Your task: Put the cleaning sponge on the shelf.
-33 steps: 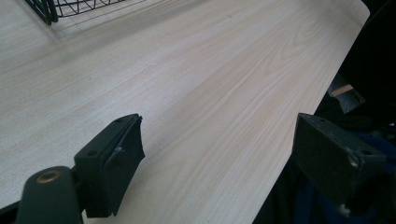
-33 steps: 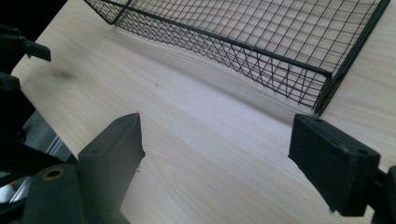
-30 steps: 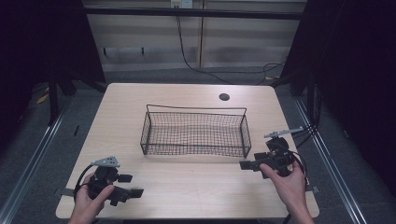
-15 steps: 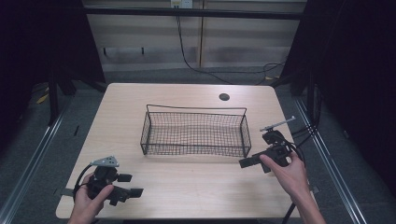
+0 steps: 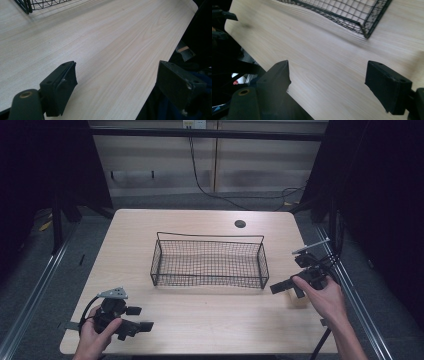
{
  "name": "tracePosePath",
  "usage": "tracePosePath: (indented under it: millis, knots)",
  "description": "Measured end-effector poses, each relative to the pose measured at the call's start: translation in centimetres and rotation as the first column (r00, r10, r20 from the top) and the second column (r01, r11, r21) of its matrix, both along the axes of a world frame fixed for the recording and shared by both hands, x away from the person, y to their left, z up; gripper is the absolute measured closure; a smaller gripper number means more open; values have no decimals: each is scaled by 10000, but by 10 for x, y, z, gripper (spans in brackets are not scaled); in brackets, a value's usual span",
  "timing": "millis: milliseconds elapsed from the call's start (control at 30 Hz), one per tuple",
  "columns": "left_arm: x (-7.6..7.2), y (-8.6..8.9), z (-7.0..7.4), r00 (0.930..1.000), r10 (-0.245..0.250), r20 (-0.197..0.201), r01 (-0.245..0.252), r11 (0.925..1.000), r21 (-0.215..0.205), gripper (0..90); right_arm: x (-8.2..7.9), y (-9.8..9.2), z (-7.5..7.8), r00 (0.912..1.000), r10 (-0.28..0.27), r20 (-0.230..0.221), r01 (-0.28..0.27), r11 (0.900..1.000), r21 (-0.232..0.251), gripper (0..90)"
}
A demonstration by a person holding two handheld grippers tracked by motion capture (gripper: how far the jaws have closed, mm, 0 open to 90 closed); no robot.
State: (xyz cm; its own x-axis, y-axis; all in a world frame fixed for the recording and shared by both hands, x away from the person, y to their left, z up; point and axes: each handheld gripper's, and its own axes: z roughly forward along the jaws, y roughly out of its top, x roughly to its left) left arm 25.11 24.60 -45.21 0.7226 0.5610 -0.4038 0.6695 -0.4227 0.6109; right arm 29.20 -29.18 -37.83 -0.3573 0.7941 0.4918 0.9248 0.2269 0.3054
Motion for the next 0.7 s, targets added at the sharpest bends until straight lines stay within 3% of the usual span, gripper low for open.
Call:
tracePosePath:
  millis: [200,233,500,700]
  knots:
    - [0,0,0,10000,-72,-30,72,10000,33,163,5,-17,0,9986,-536,-31,534,9979,-374,203]
    - [0,-1,0,10000,-50,-48,50,10000,7,163,6,-22,1,9976,-690,18,689,9958,-605,203]
    - [1,-1,-1,10000,-37,0,37,10000,43,163,12,-44,1,9942,-1075,12,1072,9904,-872,237]
    - [1,-1,-1,10000,-69,-41,69,10000,53,163,18,-57,-6,9906,-1354,-186,1316,9818,-1367,229]
